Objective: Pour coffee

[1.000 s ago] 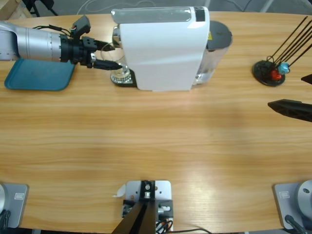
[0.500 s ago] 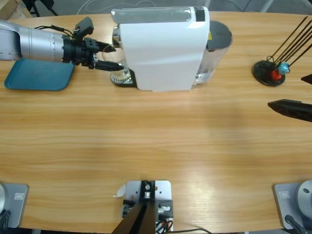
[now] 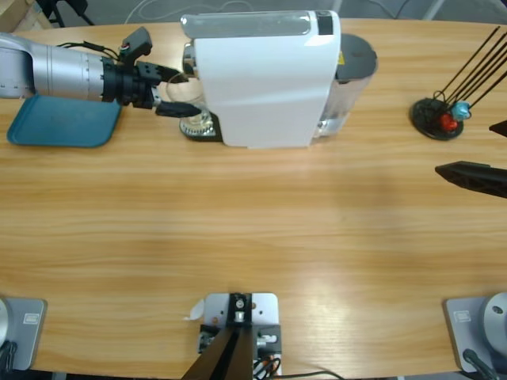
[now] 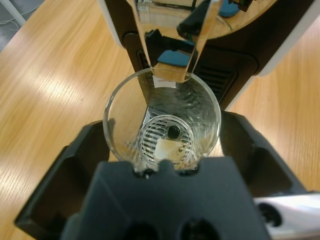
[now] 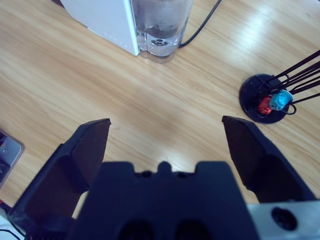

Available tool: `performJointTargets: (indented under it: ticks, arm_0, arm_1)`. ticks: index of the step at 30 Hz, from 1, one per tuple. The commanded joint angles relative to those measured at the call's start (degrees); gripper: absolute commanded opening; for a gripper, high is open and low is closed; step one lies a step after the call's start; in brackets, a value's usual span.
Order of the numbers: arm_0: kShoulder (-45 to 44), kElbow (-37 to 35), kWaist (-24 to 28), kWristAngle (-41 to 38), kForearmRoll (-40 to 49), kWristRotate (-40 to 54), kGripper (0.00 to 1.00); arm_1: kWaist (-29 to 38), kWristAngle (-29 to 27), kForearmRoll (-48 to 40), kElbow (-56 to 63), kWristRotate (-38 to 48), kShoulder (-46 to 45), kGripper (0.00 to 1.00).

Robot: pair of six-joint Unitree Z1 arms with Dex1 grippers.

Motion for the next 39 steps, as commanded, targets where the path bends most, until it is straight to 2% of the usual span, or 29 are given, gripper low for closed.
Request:
performJointTargets:
  ticks: [1, 5, 10, 16, 19, 21, 22, 25, 27, 28, 29, 30, 33, 39]
  arm_0:
    - [2.65, -0.2, 1.71, -1.61, -0.25, -1.97, 1.0]
    - [-0.21, 2.92, 3.55, -1.96, -0.27, -2.65, 1.0]
    - [-10.0, 8.38, 4.59, -1.87, -0.11, -3.8, 1.0]
    - [-28.37, 18.77, 1.72, -0.91, 1.19, -9.25, 1.0]
    - [-39.89, 22.16, -0.47, 3.59, 6.1, -16.14, 1.0]
    - [-46.97, 22.37, -2.04, 8.97, 9.96, -21.73, 1.0]
    - [-50.43, 22.43, -2.62, 11.33, 10.98, -25.28, 1.0]
    - [-58.4, 22.43, -3.76, 16.55, 17.15, -33.21, 1.0]
    - [-61.12, 22.41, -3.76, 18.41, 23.06, -34.68, 1.0]
    - [-62.12, 22.25, -3.76, 18.76, 25.43, -35.47, 1.0]
    - [-62.76, 21.76, -3.76, 18.81, 27.59, -36.0, 1.0]
    - [-63.02, 21.09, -3.76, 18.88, 29.34, -36.32, 1.0]
    - [-61.33, 19.44, -3.76, 19.8, 31.48, -36.44, 1.0]
    - [-55.65, 19.32, -3.76, 21.15, 27.96, -33.36, 1.0]
  arm_1:
    - [0.4, -0.36, 1.57, -0.28, -0.71, -1.01, 1.0]
    - [0.4, -0.36, 1.59, -0.62, -0.71, -0.96, 1.0]
    - [0.4, -0.3, 0.78, -0.72, -0.71, 1.11, 1.0]
    - [0.39, -0.27, -0.31, -4.49, -0.44, 5.81, 1.0]
    - [-1.99, -0.53, -0.1, -11.18, -0.44, 9.95, 0.992]
    - [-6.07, 0.29, 1.08, -17.56, 0.12, 14.38, 0.957]
    - [-8.19, 1.07, 2.36, -20.6, 0.28, 16.83, 0.896]
    - [-13.1, 2.76, 4.49, -29.48, 0.03, 23.23, 0.505]
    - [-13.84, 2.86, 5.51, -34.37, -1.15, 26.87, 0.433]
    - [-13.84, 3.79, 5.26, -35.9, -2.46, 28.15, 0.272]
    - [-13.84, 5.36, 5.21, -37.46, -4.52, 29.34, 0.049]
    - [-13.84, 7.2, 4.65, -39.08, -7.3, 30.5, 0.0]
    - [-14.28, 11.49, 1.02, -41.08, -7.88, 33.42, 0.0]
    - [-14.28, 10.72, 3.75, -46.6, -3.66, 39.56, 0.0]
